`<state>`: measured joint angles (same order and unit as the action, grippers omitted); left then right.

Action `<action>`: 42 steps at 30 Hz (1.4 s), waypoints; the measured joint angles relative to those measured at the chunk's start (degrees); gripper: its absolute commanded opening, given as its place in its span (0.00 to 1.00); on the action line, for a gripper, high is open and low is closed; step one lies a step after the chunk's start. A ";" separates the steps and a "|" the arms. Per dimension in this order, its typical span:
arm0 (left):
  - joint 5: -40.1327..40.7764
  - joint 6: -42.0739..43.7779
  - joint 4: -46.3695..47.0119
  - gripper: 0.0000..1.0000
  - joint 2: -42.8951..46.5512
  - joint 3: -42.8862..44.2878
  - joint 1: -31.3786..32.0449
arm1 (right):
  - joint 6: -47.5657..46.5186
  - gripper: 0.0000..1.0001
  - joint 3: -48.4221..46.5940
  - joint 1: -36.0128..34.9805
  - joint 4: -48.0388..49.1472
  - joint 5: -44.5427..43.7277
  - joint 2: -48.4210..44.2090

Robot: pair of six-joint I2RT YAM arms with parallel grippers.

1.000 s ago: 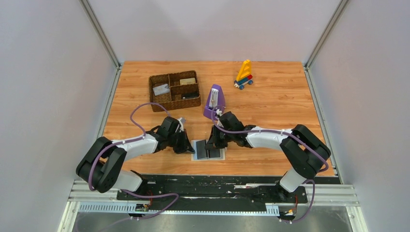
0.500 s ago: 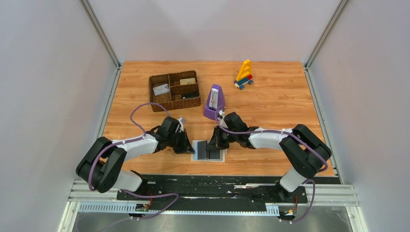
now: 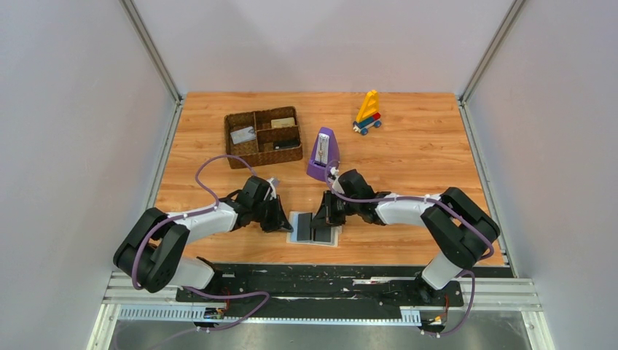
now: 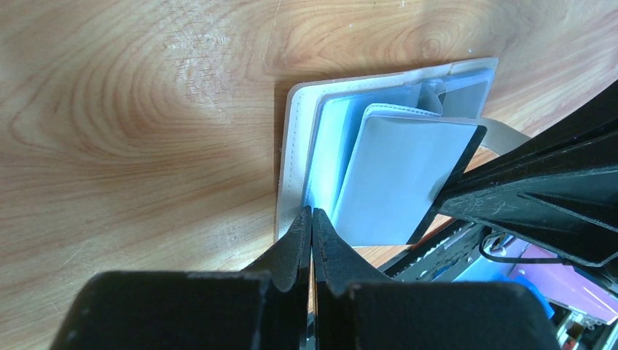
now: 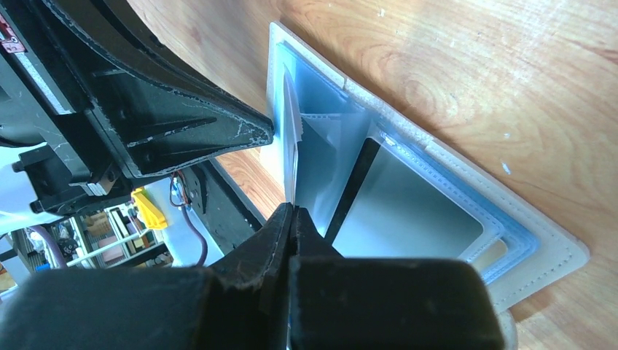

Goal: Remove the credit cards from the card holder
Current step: Remove the credit card from the card holder, then place the credit card in the storage box.

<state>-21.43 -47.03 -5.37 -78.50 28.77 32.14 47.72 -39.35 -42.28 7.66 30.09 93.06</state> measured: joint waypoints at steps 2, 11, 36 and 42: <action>0.04 0.00 0.00 0.05 0.00 0.00 0.02 | 0.04 0.00 0.00 0.00 -0.02 -0.02 0.00; 0.11 0.00 -0.04 0.05 0.00 0.00 0.02 | -0.50 0.00 0.00 0.63 -2.21 -0.37 -1.62; -1.88 -1.64 -9.09 0.56 9.16 5.84 0.02 | -17.38 0.00 -3.93 1.97 -18.40 -9.01 -16.52; -2.93 -4.42 -12.46 0.71 15.23 11.41 0.02 | -32.52 0.00 -3.15 -6.23 -16.92 -19.80 -25.11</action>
<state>-24.36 -51.44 -17.82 -63.26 40.18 32.16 15.20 -42.50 -48.51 -9.26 10.28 67.94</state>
